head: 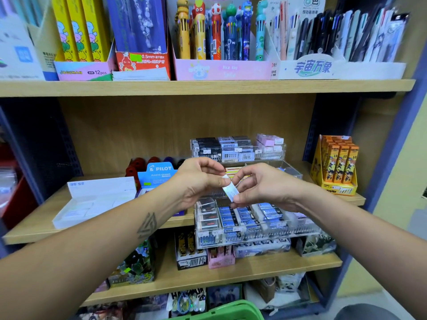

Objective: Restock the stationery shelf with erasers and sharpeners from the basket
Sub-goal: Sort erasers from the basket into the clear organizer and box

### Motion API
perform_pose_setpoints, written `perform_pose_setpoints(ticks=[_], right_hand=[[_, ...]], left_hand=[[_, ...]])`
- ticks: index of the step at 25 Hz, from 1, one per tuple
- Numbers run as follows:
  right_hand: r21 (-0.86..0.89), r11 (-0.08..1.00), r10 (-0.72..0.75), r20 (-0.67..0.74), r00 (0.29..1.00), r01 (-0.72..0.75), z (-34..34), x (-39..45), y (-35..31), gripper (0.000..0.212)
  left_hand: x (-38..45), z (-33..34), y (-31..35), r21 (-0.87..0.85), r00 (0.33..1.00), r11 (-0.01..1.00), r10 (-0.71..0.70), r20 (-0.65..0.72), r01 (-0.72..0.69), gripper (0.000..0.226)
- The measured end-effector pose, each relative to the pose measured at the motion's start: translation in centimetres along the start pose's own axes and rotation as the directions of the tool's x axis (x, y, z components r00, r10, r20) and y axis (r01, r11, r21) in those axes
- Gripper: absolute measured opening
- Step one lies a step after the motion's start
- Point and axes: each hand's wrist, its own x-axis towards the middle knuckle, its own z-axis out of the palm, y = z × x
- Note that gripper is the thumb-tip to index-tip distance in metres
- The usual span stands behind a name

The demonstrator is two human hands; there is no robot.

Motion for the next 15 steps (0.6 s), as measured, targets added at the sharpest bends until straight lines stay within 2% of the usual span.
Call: perform_pose_setpoints(ticks=[3,6,9,11,12,13,15], right_hand=[[-0.065,0.997,-0.056,-0.186,0.981,0.044,-0.5,0.4,0.5,0.037],[-0.221,0.972,-0.133,-0.224,0.965,0.082,-1.1,0.1,0.1,0.036],[-0.571,0.82,-0.223,-0.275,0.935,0.027,-1.8,-0.5,-0.2,0.032],[-0.69,0.723,-0.234,-0.299,0.925,-0.04,-3.3,-1.3,0.3,0.026],[-0.701,0.71,-0.216,-0.311,0.926,-0.07,-4.3,-1.7,0.8,0.025],[-0.701,0.707,-0.188,-0.319,0.929,-0.098,-5.3,-2.1,1.4,0.025],[-0.717,0.683,-0.136,-0.316,0.939,-0.142,-6.9,-2.8,2.5,0.028]], left_hand=[[0.2,0.6,0.5,0.051,0.996,0.999,0.004,-0.092,0.001,0.03],[0.7,1.9,0.6,0.142,0.981,0.99,0.052,-0.189,-0.025,0.03],[1.4,4.0,0.2,0.137,0.987,0.99,0.05,-0.156,-0.029,0.027],[1.8,5.2,-0.3,0.186,0.996,0.983,0.01,-0.084,0.006,0.019],[2.0,5.5,-0.6,0.306,0.999,0.952,0.014,-0.037,-0.002,0.013],[2.3,5.7,-1.1,0.49,0.998,0.869,0.05,0.044,-0.065,0.008],[2.7,6.0,-1.7,0.77,0.954,0.577,0.06,0.293,-0.272,0.008]])
